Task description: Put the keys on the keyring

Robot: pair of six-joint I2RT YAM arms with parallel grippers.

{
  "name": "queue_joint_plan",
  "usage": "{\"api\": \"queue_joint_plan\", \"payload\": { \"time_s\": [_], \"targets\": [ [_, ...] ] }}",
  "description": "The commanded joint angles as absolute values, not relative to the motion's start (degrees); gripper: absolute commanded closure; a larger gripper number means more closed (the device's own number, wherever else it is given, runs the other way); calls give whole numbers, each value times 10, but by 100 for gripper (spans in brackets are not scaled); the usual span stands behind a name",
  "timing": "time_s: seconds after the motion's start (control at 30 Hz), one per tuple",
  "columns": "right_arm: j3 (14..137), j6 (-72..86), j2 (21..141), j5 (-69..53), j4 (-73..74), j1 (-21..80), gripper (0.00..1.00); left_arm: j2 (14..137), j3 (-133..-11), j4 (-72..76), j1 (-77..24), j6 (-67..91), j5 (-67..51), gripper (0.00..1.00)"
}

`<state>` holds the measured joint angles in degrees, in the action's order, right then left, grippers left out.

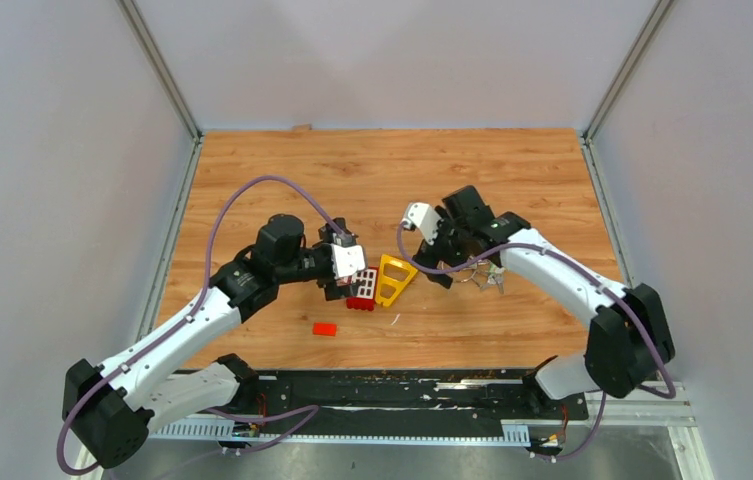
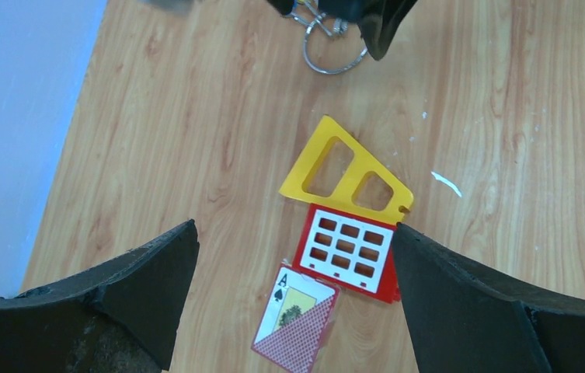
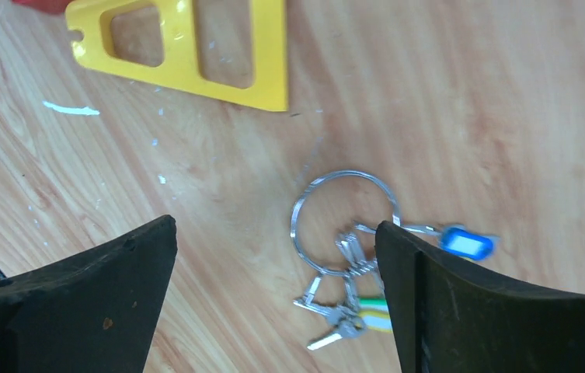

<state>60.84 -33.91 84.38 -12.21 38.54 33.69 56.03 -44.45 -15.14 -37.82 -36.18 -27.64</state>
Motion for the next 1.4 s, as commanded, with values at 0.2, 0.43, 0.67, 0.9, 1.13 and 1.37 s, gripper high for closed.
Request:
{"api": "queue_joint_plan", "payload": {
  "time_s": [0.2, 0.43, 0.67, 0.9, 1.13, 1.37],
  "targets": [
    [647, -260, 699, -122, 321, 224, 0, 553, -416, 48, -360, -207, -129, 0],
    [648, -180, 633, -58, 268, 202, 0, 550, -412, 100, -321, -109, -35, 0],
    [596, -141, 568, -11, 202, 197, 0, 524, -409, 99, -245, -45, -1, 0],
    [538, -105, 521, 64, 144, 189, 0, 481, -408, 55, -190, -52, -2, 0],
    [500, -96, 478, 117, 109, 187, 0, 447, -389, 39, -183, -60, 31, 0],
    [467, -94, 445, 132, 79, 186, 0, 419, -366, 67, -183, -51, 18, 0]
  ]
}}
